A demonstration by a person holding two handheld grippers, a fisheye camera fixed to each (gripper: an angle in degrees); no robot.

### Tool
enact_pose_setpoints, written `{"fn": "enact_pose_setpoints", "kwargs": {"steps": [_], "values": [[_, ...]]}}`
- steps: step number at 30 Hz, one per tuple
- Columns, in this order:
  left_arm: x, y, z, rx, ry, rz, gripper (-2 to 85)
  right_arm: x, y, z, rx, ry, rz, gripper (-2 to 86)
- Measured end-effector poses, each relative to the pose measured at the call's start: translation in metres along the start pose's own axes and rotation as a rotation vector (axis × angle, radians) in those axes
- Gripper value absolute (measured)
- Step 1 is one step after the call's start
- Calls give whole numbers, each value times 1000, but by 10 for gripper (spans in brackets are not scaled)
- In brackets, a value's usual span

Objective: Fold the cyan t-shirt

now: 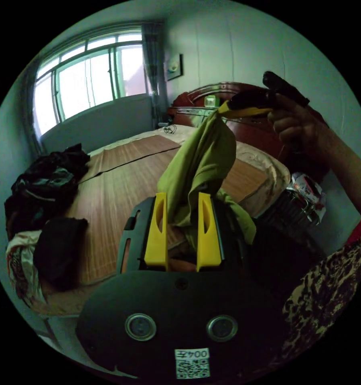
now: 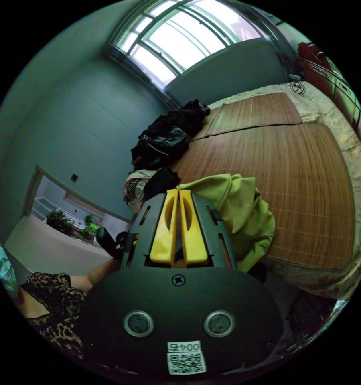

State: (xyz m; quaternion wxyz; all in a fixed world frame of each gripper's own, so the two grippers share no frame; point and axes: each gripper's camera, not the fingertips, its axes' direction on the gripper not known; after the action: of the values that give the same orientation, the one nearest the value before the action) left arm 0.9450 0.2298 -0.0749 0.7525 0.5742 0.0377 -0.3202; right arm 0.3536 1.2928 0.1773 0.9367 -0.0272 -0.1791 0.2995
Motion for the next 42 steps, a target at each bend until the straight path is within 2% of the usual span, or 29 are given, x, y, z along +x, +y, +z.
{"fn": "enact_pose_setpoints", "kwargs": {"steps": [3,7,11,13,14,16,18,22,26,35,38,40,42], "values": [[15,-30,9,5,-20,39,119,5,8,-3,-14,-14,6,-8],[25,-88,-1,127,-22,144,126,2,15,-3,-53,-7,-43,-8],[30,-146,10,115,-62,289,123,1,17,-6,-56,-25,-72,-6],[24,-167,17,108,-9,281,88,1,19,-9,-42,-1,-84,-4],[17,-181,24,78,81,270,61,2,19,-10,-30,8,-81,-3],[1,-204,37,6,165,198,34,8,21,-21,6,32,-49,6],[-27,-232,46,-36,136,80,19,14,26,-36,87,45,-29,31],[-85,-278,38,-26,214,-152,10,30,43,-58,177,159,-22,78],[-141,-331,16,3,337,-408,6,55,60,-45,143,99,51,101],[-184,-402,-11,60,436,-487,10,80,72,23,-64,11,219,88],[-193,-412,-8,43,428,-481,12,80,66,32,-173,160,188,68],[-196,-416,-5,38,427,-478,13,72,61,26,-148,367,82,62],[-200,-423,-1,38,432,-473,13,69,57,19,-104,413,35,60]]}}
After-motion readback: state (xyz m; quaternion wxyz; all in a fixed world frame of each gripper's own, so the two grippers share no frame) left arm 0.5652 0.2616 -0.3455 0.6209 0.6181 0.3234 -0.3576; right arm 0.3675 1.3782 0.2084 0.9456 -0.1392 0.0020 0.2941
